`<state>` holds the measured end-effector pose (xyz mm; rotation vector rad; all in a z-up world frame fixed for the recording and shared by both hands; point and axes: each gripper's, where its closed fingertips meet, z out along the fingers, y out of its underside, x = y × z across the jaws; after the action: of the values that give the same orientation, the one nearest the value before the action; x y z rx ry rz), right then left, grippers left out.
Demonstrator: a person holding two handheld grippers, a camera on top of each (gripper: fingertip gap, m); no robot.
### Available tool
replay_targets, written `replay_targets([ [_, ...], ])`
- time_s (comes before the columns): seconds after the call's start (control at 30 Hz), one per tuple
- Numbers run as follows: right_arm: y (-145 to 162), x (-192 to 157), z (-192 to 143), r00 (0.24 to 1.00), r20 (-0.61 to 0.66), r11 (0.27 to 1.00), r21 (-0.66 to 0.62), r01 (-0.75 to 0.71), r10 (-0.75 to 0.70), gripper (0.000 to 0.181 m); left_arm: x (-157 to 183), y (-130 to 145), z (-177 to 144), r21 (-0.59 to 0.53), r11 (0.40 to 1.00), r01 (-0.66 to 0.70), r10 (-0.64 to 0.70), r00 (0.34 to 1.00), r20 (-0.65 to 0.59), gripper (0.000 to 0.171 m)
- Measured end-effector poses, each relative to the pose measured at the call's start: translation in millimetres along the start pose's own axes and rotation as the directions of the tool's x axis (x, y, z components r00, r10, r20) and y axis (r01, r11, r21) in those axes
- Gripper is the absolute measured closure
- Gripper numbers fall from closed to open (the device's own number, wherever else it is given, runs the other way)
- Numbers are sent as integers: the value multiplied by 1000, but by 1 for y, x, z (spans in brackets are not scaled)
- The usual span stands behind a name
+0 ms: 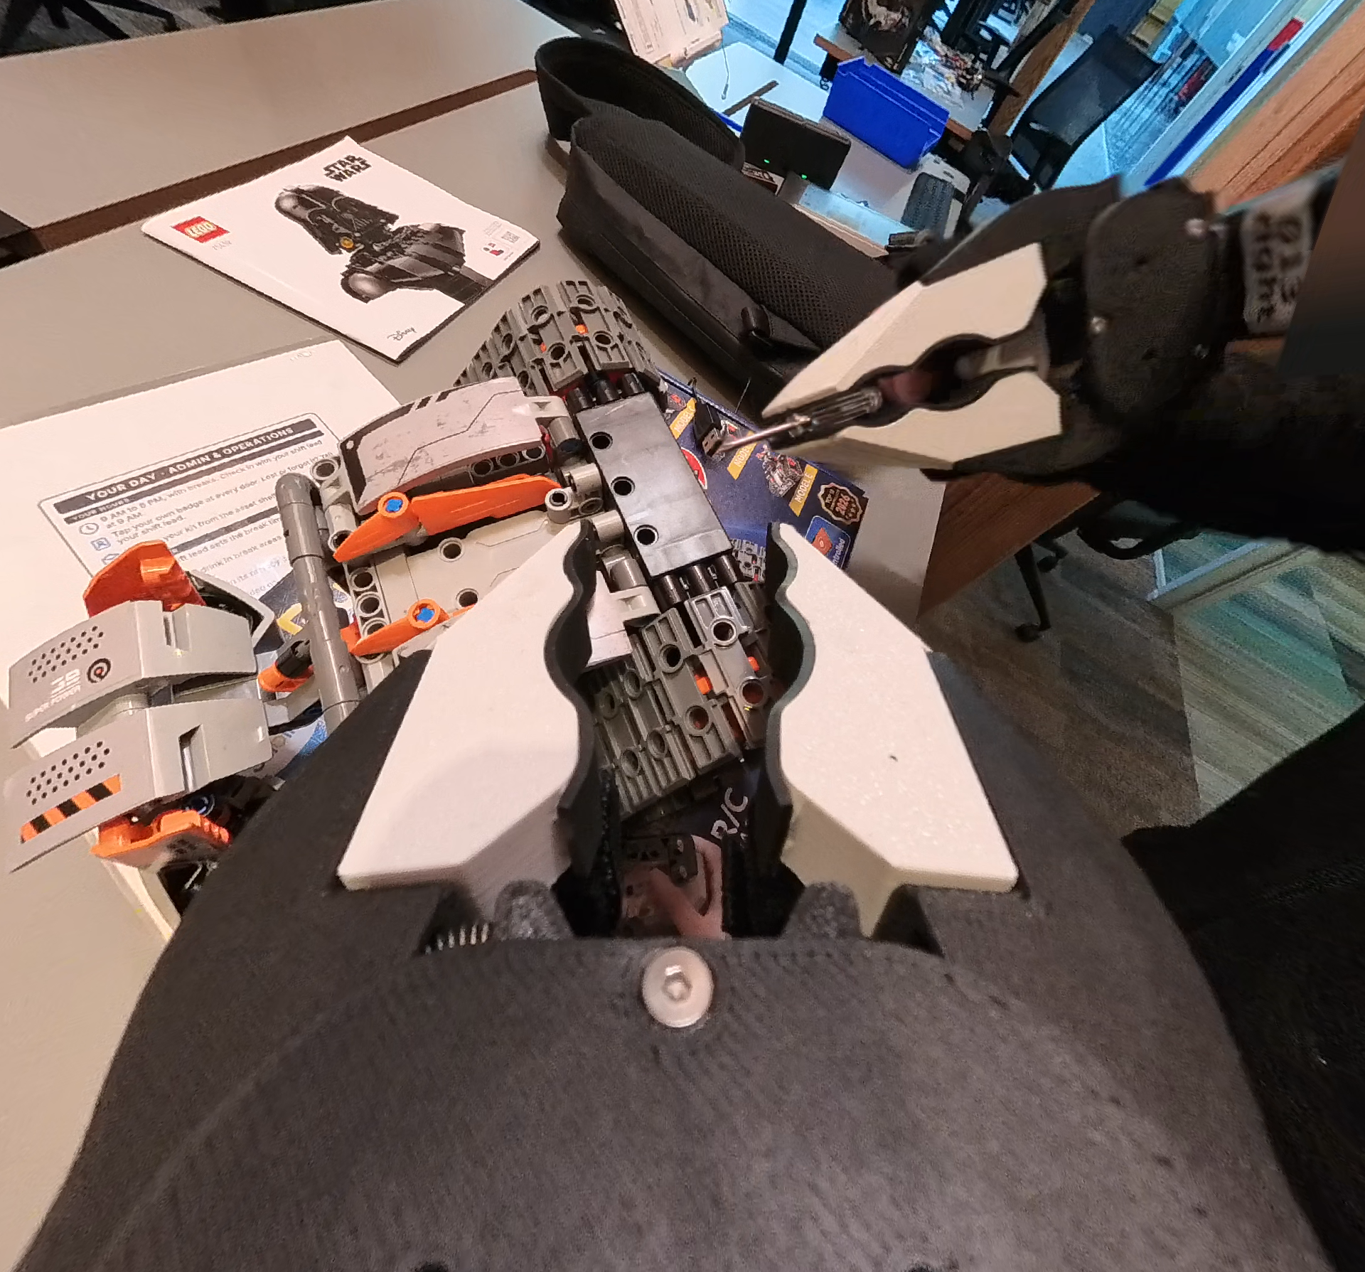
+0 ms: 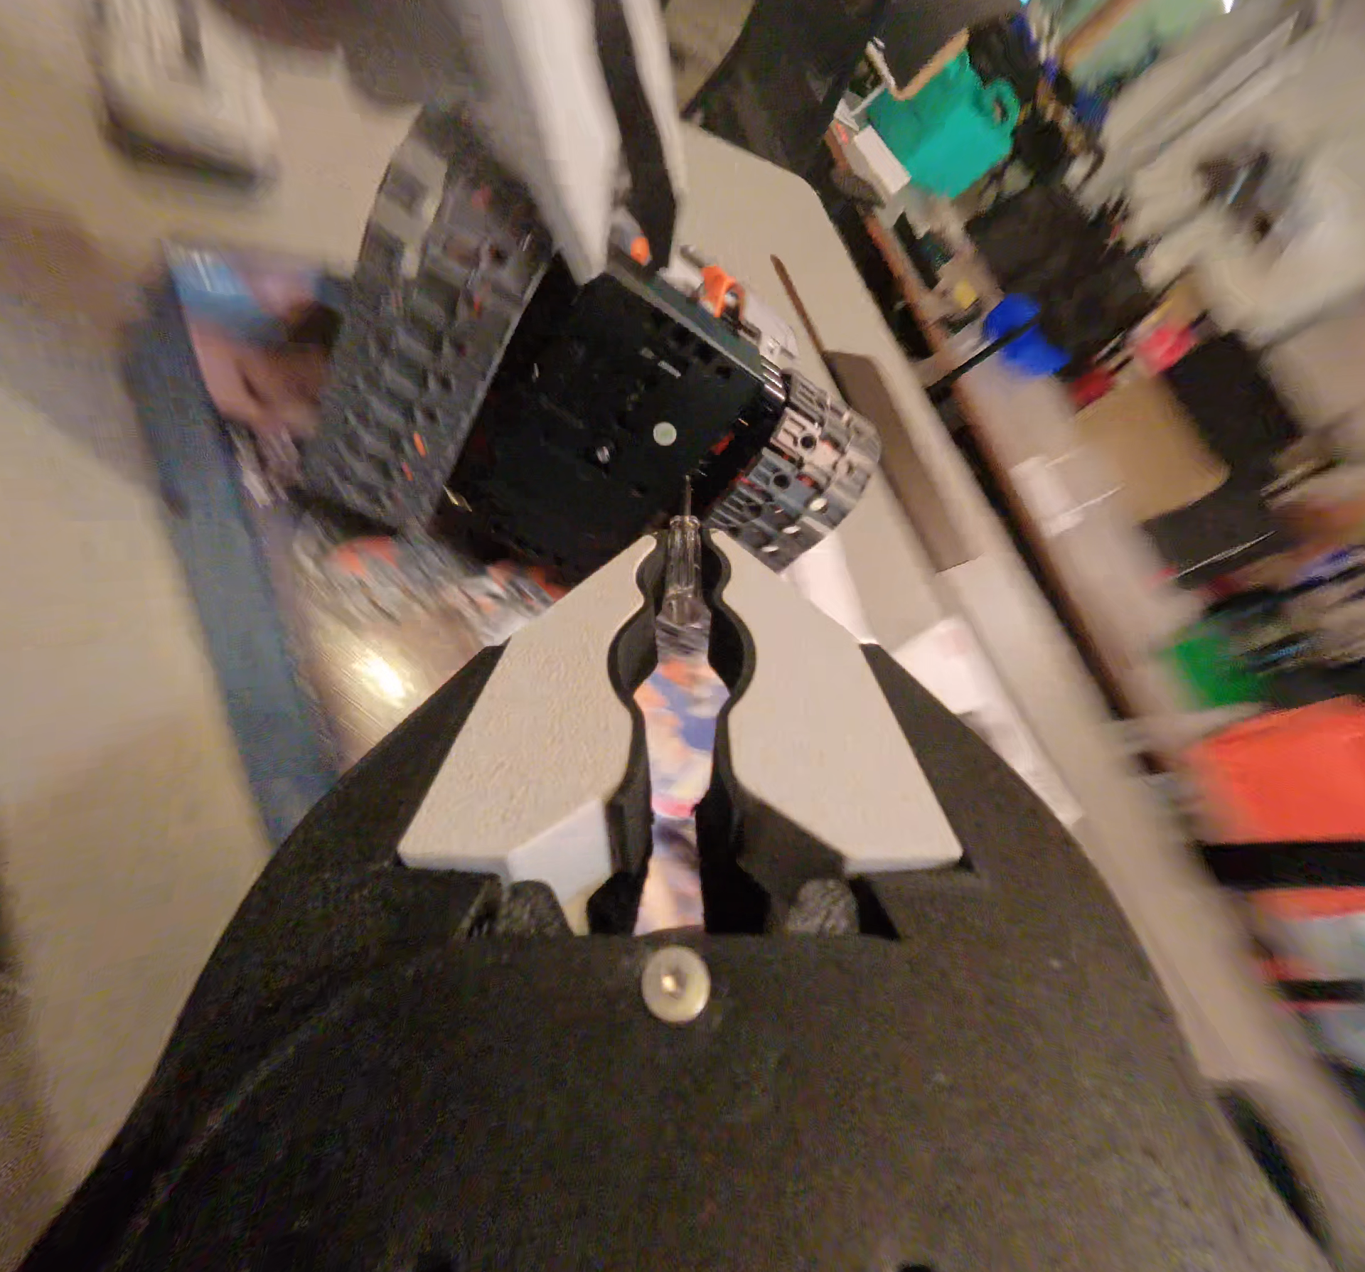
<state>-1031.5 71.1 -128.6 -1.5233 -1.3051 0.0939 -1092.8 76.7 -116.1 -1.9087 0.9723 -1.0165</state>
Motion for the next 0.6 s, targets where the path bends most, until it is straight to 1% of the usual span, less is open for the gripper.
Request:
replay_targets([
  [0.03, 0, -2, 1, 980, 24, 980, 33, -198, 197, 177, 0, 0, 0, 1, 1000, 2, -2, 1000, -2, 128],
  [0.07, 3, -7, 4, 930, 57, 930, 48, -365, 362, 177, 0, 0, 0, 3, 1000, 4, -4, 1000, -3, 128],
  [0.1, 4, -11, 8, 861, 92, 859, 71, -506, 500, 177, 0, 0, 0, 4, 1000, 6, -6, 1000, -4, 128],
  [0.13, 5, -16, 12, 790, 125, 787, 84, -611, 600, 177, 0, 0, 1, 3, 1000, 8, -8, 1000, -4, 128],
  [0.17, 7, -22, 15, 740, 146, 736, 86, -671, 657, 177, 0, -1, 1, -1, 1000, 5, -5, 1000, -3, 128],
  [0.23, 6, -30, 18, 676, 172, 668, 110, -736, 717, 177, 0, -1, 1, -7, 1000, 1, -1, 1000, -1, 128],
  [0.27, 6, -33, 18, 656, 176, 646, 118, -755, 734, 177, 0, -1, 2, -8, 1000, 1, -1, 1000, -1, 128],
  [0.37, 4, -36, 20, 625, 183, 609, 140, -781, 759, 177, 0, -1, 2, -7, 1000, 2, -2, 1000, -1, 128],
  [0.47, 4, -32, 21, 612, 168, 592, 155, -791, 773, 177, 0, -1, 2, -5, 1000, 3, -3, 1000, -1, 128],
  [0.6, 5, -31, 24, 600, 171, 583, 145, -800, 781, 178, 0, -1, 2, -4, 1000, 2, -2, 1000, 0, 128],
])
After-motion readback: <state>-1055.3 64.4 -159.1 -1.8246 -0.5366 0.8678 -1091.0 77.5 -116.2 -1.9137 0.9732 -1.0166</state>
